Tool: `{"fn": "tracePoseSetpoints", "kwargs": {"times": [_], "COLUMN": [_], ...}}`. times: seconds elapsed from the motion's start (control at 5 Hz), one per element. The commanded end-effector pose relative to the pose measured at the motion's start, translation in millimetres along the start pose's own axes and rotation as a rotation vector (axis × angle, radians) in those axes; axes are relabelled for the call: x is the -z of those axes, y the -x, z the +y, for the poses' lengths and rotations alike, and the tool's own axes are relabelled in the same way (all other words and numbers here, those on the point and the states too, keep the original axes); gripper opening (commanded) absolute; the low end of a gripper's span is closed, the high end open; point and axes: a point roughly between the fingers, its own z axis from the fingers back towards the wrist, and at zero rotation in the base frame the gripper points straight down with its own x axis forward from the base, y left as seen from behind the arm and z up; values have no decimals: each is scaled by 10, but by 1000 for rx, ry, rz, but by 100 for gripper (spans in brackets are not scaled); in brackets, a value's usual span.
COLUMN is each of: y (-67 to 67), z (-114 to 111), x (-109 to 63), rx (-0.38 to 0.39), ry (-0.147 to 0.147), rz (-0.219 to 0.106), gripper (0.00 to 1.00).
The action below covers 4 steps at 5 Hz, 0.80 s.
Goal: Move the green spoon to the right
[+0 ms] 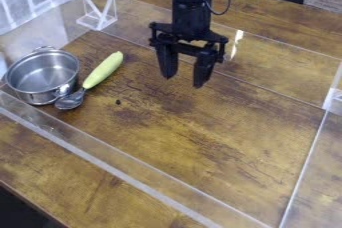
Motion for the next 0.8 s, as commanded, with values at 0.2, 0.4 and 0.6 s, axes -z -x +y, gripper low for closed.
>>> {"fn": "tracePoseSetpoints", "kwargs": {"times": [0.2, 0.4, 0.6], "y": [193, 336, 252], "z": [73, 167, 105], "x": [-291, -313, -335], "rx": [-23, -24, 25], "ry": [-28, -42, -47], "rz": [-85, -79, -121], "gripper": [100, 100, 100]}}
